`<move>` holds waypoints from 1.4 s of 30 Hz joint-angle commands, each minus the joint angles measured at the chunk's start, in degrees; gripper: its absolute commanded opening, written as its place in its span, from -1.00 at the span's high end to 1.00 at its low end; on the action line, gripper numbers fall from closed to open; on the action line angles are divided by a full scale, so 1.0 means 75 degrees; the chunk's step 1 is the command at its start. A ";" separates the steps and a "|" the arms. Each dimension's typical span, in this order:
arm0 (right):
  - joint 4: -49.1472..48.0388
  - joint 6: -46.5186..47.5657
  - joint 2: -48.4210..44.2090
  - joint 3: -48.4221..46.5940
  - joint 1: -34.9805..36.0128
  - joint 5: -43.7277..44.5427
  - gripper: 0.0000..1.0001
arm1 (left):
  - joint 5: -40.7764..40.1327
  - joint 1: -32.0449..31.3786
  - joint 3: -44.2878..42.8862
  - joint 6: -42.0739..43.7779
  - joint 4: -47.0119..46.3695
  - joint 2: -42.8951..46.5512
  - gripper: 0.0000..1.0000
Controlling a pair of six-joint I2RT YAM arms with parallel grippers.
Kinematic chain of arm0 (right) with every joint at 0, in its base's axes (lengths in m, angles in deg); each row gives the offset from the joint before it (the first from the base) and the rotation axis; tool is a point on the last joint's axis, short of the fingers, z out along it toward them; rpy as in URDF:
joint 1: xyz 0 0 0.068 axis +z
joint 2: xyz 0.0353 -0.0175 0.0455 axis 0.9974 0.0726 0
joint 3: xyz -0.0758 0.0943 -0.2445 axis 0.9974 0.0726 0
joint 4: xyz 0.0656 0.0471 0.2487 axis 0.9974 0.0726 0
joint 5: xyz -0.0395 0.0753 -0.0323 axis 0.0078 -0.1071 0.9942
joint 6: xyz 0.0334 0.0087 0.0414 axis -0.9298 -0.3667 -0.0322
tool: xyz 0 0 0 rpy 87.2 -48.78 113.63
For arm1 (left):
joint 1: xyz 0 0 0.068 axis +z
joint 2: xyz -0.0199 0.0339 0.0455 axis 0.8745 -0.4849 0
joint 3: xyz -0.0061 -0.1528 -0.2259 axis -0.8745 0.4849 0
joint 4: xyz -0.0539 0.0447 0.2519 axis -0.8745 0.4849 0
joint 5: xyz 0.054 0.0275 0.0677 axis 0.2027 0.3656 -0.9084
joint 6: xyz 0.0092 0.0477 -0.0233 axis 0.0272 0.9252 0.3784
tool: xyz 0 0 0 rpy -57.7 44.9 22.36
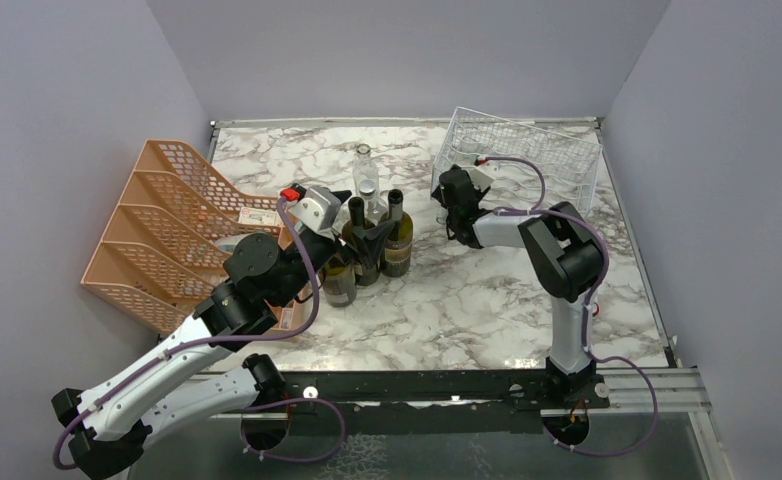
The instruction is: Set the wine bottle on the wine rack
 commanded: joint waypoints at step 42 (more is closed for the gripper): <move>0.4932 0.0611 -0.1447 -0.0934 -0.0019 -0.2748 -0.44 | -0.0182 -0.0024 -0.0346 -0.0138 0.0098 -0.0289 -0.98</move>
